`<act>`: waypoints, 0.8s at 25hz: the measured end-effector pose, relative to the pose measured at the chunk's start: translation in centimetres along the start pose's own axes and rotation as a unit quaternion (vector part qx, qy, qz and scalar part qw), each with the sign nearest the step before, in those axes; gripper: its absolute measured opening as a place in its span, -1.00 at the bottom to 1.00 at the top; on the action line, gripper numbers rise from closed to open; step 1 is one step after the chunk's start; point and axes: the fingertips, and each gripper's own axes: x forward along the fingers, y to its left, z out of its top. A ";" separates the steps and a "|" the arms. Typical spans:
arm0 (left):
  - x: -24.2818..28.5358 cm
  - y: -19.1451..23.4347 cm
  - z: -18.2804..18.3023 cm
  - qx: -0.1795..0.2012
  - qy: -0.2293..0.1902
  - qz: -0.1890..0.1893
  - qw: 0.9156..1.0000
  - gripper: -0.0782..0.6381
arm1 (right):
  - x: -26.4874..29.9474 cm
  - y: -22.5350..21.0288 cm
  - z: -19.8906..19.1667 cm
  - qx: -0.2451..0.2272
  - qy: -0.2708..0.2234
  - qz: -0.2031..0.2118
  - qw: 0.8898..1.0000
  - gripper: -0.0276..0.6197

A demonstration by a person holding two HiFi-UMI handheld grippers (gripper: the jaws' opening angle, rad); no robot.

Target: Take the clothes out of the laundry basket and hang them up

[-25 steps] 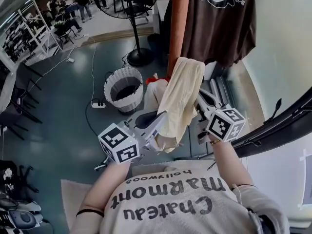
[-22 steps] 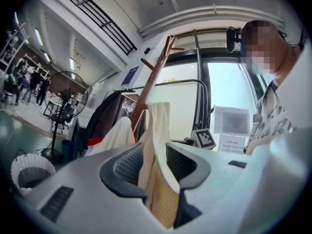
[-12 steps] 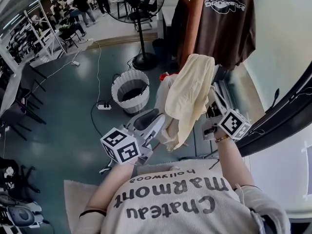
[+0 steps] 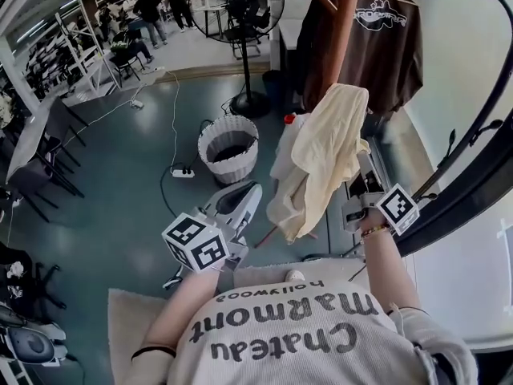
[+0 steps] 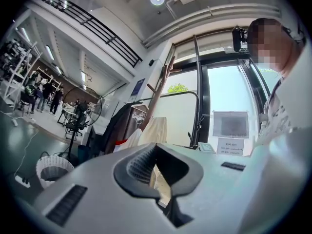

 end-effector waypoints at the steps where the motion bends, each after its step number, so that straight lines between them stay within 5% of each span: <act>1: -0.7 -0.3 -0.1 0.005 0.003 -0.001 1.000 -0.76 | -0.6 0.1 -0.4 0.003 0.000 -0.003 1.000 -0.70; 5: -3.1 -2.3 -1.2 0.030 0.025 -0.008 0.999 -0.76 | -3.6 0.2 -3.5 0.010 0.034 -0.018 0.999 -0.55; 13: -7.1 -4.8 -4.4 0.009 0.049 0.005 0.999 -0.76 | -7.7 5.8 -11.5 -0.076 0.140 -0.016 0.987 -0.57; 20: -9.7 -4.1 -5.0 0.020 0.035 0.078 0.996 -0.76 | -9.5 11.6 -13.6 -0.181 0.140 -0.005 0.973 -0.74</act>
